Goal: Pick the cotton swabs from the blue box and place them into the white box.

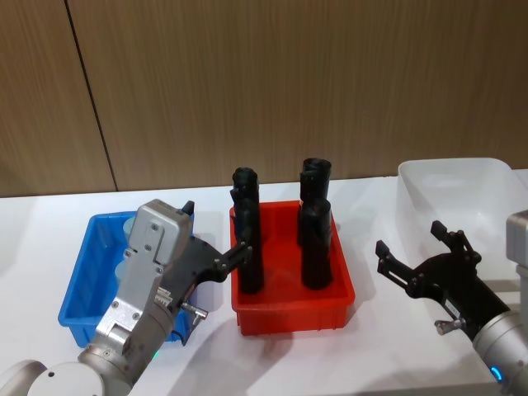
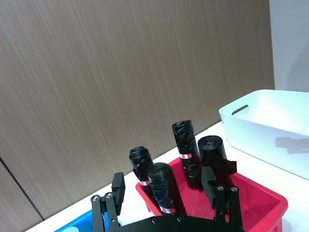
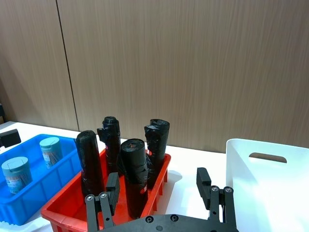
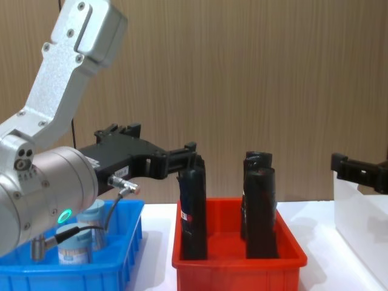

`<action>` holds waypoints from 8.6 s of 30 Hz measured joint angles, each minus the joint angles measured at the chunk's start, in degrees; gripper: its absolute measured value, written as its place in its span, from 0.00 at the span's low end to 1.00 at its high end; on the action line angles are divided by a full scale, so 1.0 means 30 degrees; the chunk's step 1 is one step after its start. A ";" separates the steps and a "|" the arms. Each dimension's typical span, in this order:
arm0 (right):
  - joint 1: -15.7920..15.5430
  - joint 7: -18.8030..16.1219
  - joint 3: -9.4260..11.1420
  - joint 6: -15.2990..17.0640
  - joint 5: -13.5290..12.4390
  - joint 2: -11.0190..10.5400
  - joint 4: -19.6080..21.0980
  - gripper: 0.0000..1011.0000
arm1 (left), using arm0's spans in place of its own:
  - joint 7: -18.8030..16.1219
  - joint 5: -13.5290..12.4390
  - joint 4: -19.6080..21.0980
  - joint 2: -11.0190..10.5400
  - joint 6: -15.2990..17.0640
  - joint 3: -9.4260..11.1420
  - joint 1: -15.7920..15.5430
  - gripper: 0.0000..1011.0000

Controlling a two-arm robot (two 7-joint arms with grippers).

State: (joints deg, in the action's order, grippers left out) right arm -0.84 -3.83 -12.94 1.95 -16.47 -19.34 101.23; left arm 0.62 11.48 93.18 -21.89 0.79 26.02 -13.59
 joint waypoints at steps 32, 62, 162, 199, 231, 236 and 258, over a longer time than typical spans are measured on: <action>0.0000 0.0000 0.0000 0.0000 0.0000 0.0001 0.0000 0.99 | 0.0000 0.0000 0.0000 0.0000 0.0000 0.0000 -0.0001 0.99; 0.0000 0.0000 0.0000 0.0000 0.0000 0.0000 0.0000 0.99 | 0.0001 -0.0001 0.0000 0.0000 0.0001 0.0000 -0.0001 0.99; 0.0000 0.0000 -0.0002 0.0000 0.0000 0.0001 0.0000 0.99 | 0.1660 0.4364 -0.7375 0.0301 0.5178 -0.3043 -0.3117 0.99; 0.0000 -0.0001 -0.0001 0.0000 0.0001 0.0001 0.0001 0.99 | 0.2201 0.3024 -0.8086 0.0566 0.5540 -0.3132 -0.4014 0.66; 0.0001 -0.0001 -0.0001 0.0000 0.0001 0.0001 0.0000 0.99 | 0.6685 0.3561 -0.1990 -0.0395 0.5538 -0.3552 -0.3543 0.66; 0.0000 -0.0001 -0.0002 0.0000 0.0002 0.0001 0.0000 0.99 | 0.7771 0.4032 -0.1608 -0.0192 0.5666 -0.3402 -0.3795 0.66; 0.0001 0.0000 -0.0001 0.0001 0.0001 0.0001 0.0000 0.99 | 1.0730 0.4648 -0.1943 0.1145 0.6274 -0.2531 -0.5369 0.66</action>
State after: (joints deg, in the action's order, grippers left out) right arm -0.84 -3.83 -12.94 1.95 -16.46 -19.33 101.23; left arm 32.81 25.43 87.35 -18.46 19.61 18.43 -29.69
